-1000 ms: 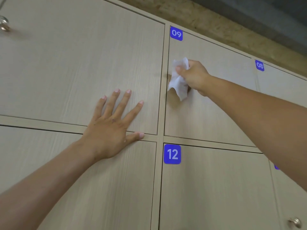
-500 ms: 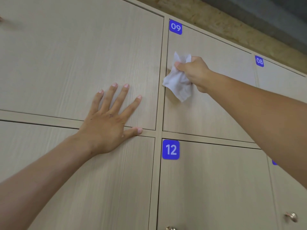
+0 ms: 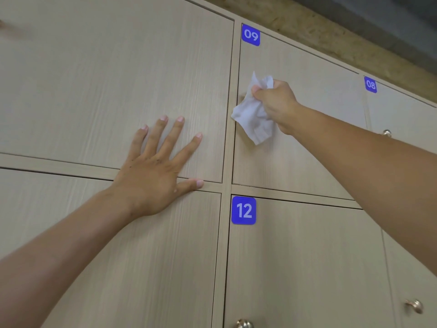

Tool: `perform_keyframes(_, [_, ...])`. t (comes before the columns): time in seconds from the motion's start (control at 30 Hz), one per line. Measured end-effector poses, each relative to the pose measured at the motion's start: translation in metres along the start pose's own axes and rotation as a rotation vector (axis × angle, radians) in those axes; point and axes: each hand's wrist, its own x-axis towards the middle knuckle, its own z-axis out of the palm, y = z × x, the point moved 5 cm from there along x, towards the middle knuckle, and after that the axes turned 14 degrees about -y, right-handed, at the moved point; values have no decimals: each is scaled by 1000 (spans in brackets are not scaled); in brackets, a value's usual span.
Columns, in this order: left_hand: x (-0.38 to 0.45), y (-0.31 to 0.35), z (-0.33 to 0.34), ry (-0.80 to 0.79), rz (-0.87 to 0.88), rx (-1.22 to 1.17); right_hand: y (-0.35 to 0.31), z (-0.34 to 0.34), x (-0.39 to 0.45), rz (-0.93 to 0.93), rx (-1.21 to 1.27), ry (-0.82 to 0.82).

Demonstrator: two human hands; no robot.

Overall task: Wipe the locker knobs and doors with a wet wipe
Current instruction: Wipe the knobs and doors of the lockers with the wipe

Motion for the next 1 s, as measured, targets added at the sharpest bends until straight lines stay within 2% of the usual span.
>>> perform_keyframes(0.2, [-1, 0, 0, 5, 2, 0, -9, 5, 2, 18, -21, 42])
perform_keyframes(0.33, [-1, 0, 0, 22, 11, 2, -14, 5, 9, 61, -172, 105])
perform_keyframes(0.53, [-1, -1, 1, 40, 10, 23, -23, 20, 9, -45, -819, 243])
perform_keyframes(0.63, [-1, -1, 1, 56, 13, 41, -28, 24, 6, -122, -1108, 232])
perform_keyframes(0.77, [-1, -3, 4, 76, 17, 72, -30, 28, -1, -329, -1426, 197])
perform_keyframes(0.87, [0, -2, 4, 92, 22, 80, -32, 28, -2, -328, -1381, 198])
perform_keyframes(1.0, [0, -1, 3, 93, 23, 89, -29, 23, 12, -136, -1127, 318])
